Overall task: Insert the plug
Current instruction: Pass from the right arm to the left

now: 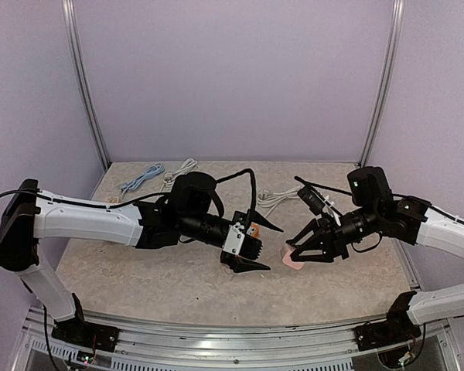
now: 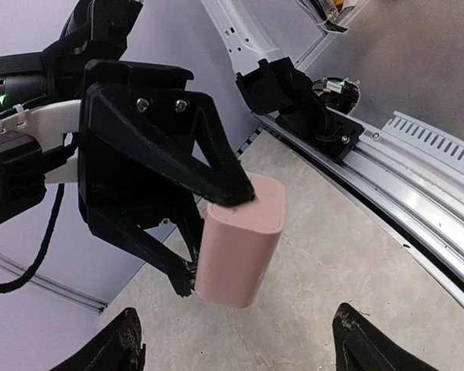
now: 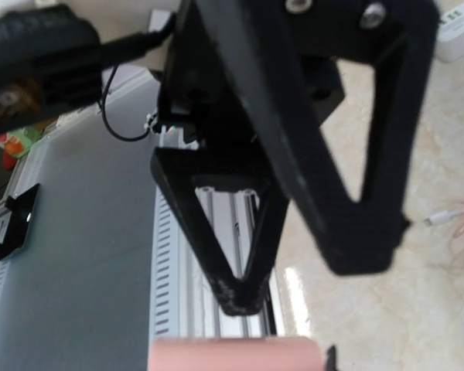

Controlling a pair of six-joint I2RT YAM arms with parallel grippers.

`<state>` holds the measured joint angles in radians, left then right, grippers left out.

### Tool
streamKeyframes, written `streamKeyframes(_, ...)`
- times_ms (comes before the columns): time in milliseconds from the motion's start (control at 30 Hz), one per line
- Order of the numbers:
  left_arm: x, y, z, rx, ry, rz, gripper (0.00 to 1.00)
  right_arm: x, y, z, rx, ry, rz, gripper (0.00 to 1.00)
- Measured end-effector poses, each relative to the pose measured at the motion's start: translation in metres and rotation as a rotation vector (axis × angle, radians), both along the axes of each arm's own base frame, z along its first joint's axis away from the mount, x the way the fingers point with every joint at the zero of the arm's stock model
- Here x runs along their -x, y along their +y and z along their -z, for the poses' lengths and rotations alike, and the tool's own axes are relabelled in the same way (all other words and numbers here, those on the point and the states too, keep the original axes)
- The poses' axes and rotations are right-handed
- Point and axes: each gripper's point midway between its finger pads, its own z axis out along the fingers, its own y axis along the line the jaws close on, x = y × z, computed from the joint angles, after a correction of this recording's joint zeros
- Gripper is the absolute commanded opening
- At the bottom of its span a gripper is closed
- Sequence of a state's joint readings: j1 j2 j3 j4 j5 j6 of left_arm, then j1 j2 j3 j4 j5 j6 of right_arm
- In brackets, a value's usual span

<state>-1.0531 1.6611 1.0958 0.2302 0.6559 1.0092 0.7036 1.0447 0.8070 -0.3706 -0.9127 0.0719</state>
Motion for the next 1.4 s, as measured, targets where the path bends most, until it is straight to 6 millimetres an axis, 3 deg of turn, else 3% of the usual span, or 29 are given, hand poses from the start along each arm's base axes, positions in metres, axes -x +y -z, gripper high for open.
streamKeyframes(467, 0.003, -0.009, -0.001, -0.009, 0.022, 0.046, 0.56, 0.004, 0.010, 0.013, 0.015, 0.038, -0.028, 0.28)
streamKeyframes(1067, 0.015, -0.012, 0.008, -0.070, 0.074, 0.107, 0.45, 0.002, 0.012, 0.018, 0.024, 0.047, -0.028, 0.28)
streamKeyframes(1400, 0.017, -0.016, 0.011, -0.083, 0.076, 0.118, 0.34, 0.001, 0.013, 0.018, 0.019, 0.045, -0.030, 0.28)
